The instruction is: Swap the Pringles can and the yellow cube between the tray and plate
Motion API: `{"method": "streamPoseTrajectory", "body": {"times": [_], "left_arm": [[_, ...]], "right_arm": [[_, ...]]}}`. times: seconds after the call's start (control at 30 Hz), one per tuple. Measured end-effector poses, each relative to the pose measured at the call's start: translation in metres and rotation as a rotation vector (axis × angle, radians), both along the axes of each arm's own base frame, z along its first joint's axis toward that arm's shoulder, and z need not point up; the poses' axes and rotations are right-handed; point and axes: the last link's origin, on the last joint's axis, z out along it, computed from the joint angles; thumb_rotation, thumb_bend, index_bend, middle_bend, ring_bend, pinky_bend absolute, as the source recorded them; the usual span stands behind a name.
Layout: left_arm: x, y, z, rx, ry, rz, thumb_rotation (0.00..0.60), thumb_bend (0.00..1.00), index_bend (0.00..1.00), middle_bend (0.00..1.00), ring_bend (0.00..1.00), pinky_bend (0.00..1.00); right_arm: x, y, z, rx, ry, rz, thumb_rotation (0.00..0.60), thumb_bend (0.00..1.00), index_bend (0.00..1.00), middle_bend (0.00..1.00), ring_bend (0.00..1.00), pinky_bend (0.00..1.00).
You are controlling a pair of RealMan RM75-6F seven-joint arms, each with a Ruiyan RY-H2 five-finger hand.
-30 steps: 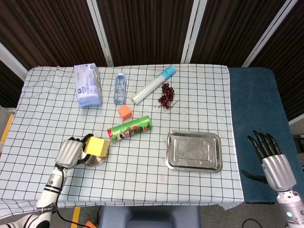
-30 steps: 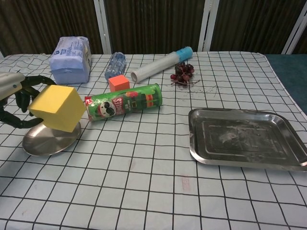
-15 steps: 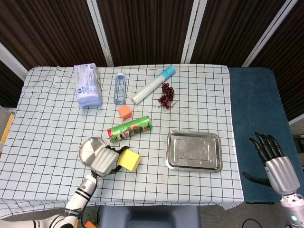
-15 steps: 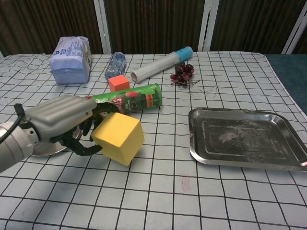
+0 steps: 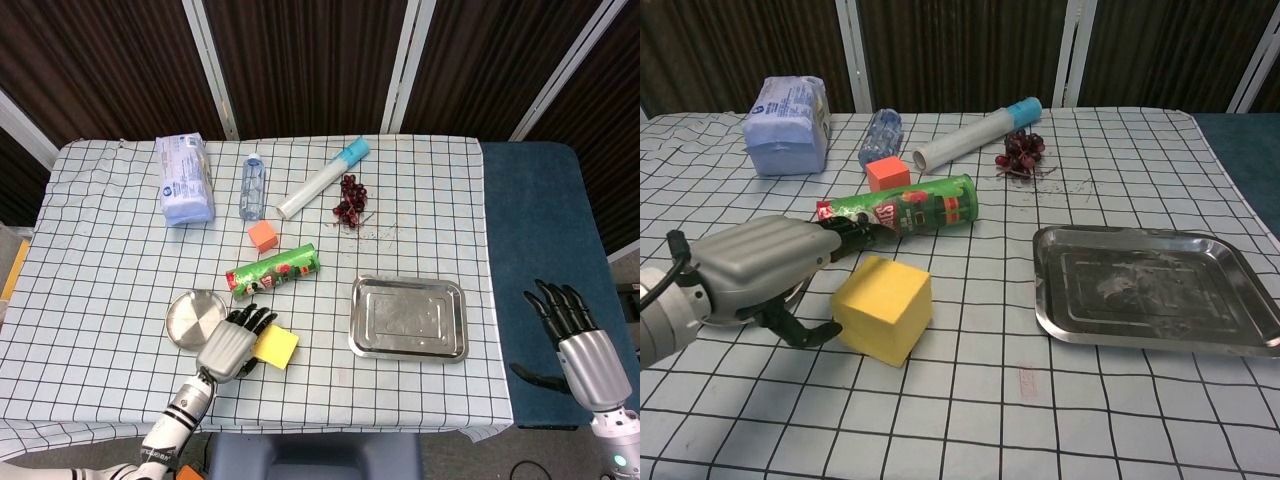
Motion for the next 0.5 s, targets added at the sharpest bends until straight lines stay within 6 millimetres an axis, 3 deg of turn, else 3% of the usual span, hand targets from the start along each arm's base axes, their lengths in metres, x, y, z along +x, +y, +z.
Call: {"method": "streamPoseTrajectory", "body": {"times": [0.27,0.5], "left_arm": [[-0.001,-0.012,0.027,-0.010,0.037,0.008,0.600,0.37,0.00,0.00,0.00,0.11],[-0.005,0.015,0.064,0.155,0.066,0.035,0.600,0.37,0.00,0.00,0.00,0.11]], "right_arm": [[0.001,0.001,-0.001,0.004,-0.004,0.004,0.600,0.05,0.08,0.00,0.00,0.00],[0.001,0.003,0.000,0.004,-0.002,0.013,0.600,0.05,0.08,0.00,0.00,0.00]]}}
